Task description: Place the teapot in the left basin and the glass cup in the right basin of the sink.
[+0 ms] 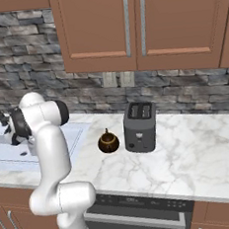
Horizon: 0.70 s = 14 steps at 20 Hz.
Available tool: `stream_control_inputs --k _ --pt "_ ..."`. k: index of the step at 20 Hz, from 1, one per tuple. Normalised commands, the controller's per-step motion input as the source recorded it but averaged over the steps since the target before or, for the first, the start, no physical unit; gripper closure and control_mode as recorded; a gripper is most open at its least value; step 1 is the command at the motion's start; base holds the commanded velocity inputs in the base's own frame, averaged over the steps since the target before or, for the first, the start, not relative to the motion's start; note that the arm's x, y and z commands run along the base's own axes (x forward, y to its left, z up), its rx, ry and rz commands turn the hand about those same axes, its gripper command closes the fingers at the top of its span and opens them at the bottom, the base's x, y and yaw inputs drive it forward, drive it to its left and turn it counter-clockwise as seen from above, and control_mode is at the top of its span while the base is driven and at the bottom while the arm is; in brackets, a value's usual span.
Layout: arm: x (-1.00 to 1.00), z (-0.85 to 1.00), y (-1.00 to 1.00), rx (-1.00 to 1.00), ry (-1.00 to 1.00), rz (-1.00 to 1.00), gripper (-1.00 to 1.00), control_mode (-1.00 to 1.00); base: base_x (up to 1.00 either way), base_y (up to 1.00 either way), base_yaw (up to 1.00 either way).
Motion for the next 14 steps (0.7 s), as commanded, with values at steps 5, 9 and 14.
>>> stream_control_inputs --k 5,9,14 --pt "0.17 -0.23 0.00 0.10 0.05 0.00 1.00 -1.00 0.00 0.00 0.00" --pt "0.14 -0.27 0.06 0.05 0.06 -0.01 1.00 -1.00 0.00 0.00 0.00" --pt "0.16 -0.27 0.08 0.03 0.07 -0.01 1.00 -1.00 0.00 0.00 0.00"
